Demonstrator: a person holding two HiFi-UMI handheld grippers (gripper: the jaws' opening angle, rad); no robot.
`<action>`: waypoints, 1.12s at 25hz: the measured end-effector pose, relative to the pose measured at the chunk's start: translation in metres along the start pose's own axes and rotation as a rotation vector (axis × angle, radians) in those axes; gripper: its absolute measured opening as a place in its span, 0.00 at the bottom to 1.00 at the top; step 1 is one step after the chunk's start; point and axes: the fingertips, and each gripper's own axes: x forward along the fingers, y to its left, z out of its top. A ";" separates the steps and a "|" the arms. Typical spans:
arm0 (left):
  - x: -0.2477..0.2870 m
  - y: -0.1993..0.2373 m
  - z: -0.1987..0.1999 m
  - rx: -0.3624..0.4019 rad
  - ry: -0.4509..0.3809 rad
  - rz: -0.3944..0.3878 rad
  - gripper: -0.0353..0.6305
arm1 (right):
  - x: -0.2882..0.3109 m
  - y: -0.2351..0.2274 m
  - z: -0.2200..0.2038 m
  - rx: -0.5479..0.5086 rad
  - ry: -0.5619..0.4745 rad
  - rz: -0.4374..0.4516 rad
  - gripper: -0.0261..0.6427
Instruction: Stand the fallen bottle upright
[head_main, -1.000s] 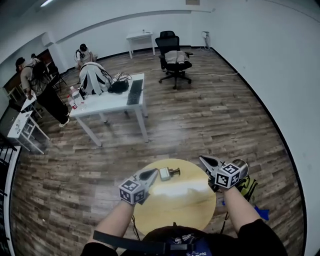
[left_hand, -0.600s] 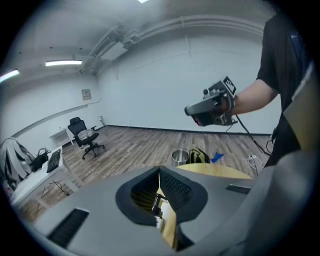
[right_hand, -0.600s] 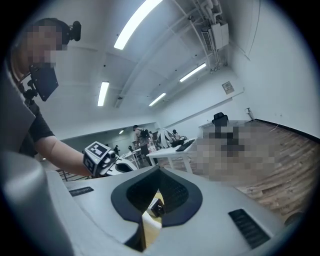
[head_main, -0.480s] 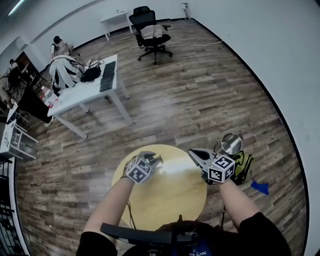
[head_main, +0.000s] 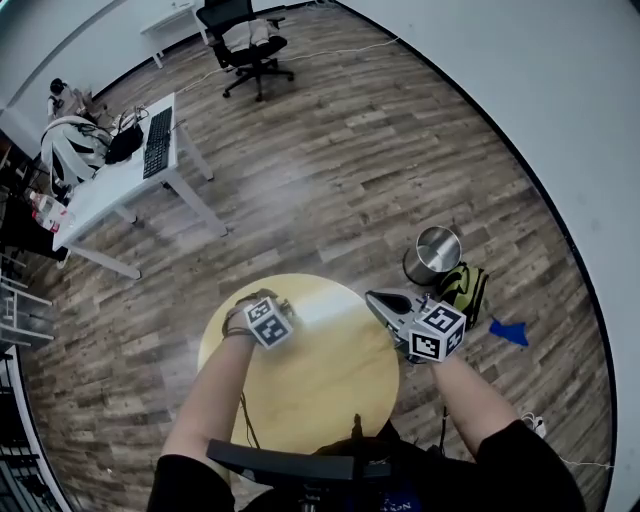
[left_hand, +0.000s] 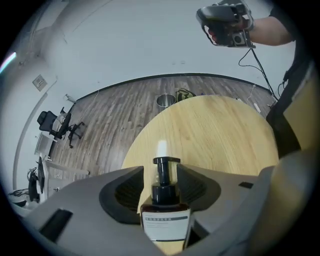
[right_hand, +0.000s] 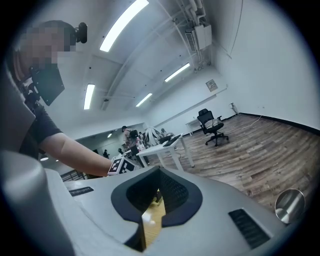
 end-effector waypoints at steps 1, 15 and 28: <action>0.007 -0.001 0.002 0.003 0.010 -0.012 0.41 | -0.001 -0.004 -0.003 0.006 0.001 -0.005 0.06; 0.038 -0.003 0.010 0.014 0.048 -0.044 0.21 | -0.009 -0.027 -0.014 0.035 0.006 -0.030 0.06; -0.033 0.019 0.022 -0.194 -0.283 0.033 0.21 | 0.011 -0.001 -0.003 0.028 0.000 0.006 0.06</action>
